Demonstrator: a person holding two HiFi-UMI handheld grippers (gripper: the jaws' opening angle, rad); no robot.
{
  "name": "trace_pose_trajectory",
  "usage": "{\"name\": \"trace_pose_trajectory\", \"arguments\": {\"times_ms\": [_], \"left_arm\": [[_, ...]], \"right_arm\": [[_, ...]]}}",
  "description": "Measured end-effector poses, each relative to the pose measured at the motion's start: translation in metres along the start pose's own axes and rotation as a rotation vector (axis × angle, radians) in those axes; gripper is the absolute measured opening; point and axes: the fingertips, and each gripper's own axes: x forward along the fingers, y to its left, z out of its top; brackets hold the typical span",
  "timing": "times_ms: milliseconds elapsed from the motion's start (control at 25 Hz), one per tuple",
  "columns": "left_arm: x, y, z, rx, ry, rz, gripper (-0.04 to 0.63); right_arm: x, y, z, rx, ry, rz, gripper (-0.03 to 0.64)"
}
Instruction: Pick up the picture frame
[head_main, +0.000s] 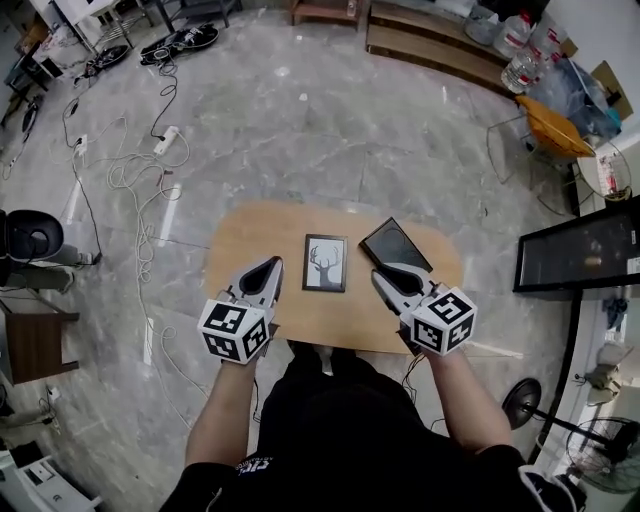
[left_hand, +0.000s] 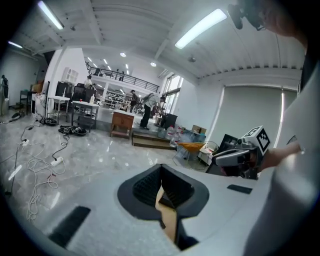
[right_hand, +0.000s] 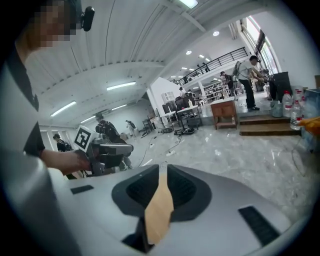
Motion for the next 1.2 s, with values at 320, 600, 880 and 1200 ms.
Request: {"name": "trace_pose_trajectory", "arguments": {"times_ms": [320, 600, 880, 1200], "left_arm": [[0.034, 0.009, -0.029, 0.008, 0.058, -0.046, 0.009], [0.054, 0.031, -0.073, -0.025, 0.102, -0.038, 0.009], [0.089, 0.057, -0.135, -0.067, 0.163, -0.037, 0.009], [0.125, 0.069, -0.21, -0.151, 0.227, -0.046, 0.009]], "right_arm": [[0.065, -0.013, -0.049, 0.052, 0.137, 0.001, 0.071], [0.116, -0.014, -0.11, 0.084, 0.257, 0.033, 0.07], [0.165, -0.054, -0.191, 0.049, 0.425, -0.028, 0.07], [0.204, -0.089, -0.278, 0.057, 0.558, -0.063, 0.086]]}}
